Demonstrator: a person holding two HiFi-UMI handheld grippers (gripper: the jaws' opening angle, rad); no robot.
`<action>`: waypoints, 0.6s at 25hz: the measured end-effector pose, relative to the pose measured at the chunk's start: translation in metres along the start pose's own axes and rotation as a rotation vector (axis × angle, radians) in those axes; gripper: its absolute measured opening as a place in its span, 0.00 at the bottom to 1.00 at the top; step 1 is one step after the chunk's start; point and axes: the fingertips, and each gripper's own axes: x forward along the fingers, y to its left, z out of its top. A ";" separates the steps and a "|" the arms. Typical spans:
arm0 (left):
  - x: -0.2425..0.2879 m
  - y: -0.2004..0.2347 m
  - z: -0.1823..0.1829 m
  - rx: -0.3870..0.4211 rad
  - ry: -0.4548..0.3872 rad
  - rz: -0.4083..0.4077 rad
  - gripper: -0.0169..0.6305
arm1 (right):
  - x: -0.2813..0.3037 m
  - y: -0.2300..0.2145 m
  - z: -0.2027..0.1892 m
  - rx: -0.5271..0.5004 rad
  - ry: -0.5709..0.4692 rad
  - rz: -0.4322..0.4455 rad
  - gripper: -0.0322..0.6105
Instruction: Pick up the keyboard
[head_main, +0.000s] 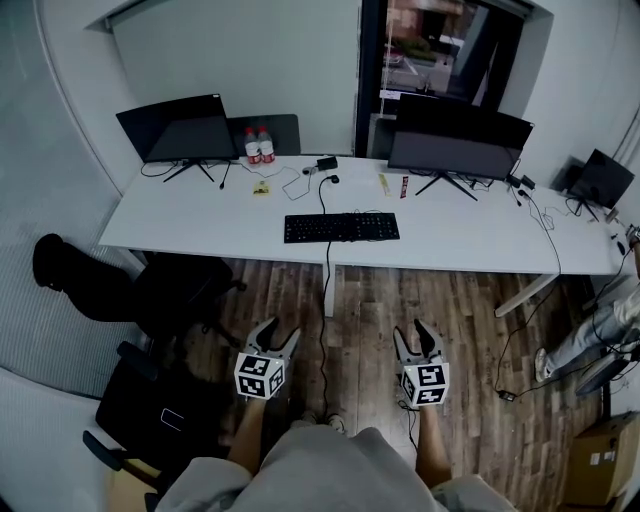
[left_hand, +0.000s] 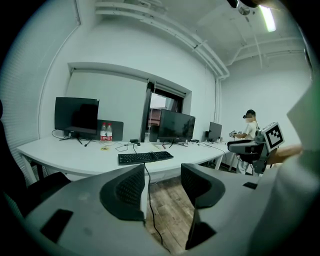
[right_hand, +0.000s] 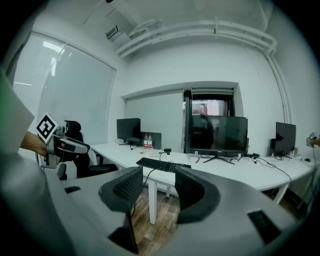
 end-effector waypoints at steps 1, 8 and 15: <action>0.001 -0.002 0.000 0.001 0.000 0.000 0.37 | 0.000 -0.002 -0.001 0.000 0.000 0.001 0.36; 0.012 -0.002 -0.003 -0.002 0.012 0.006 0.37 | 0.004 -0.013 -0.007 0.019 -0.003 0.000 0.34; 0.036 0.003 0.008 0.006 0.003 -0.003 0.37 | 0.023 -0.024 -0.005 0.029 -0.010 0.002 0.32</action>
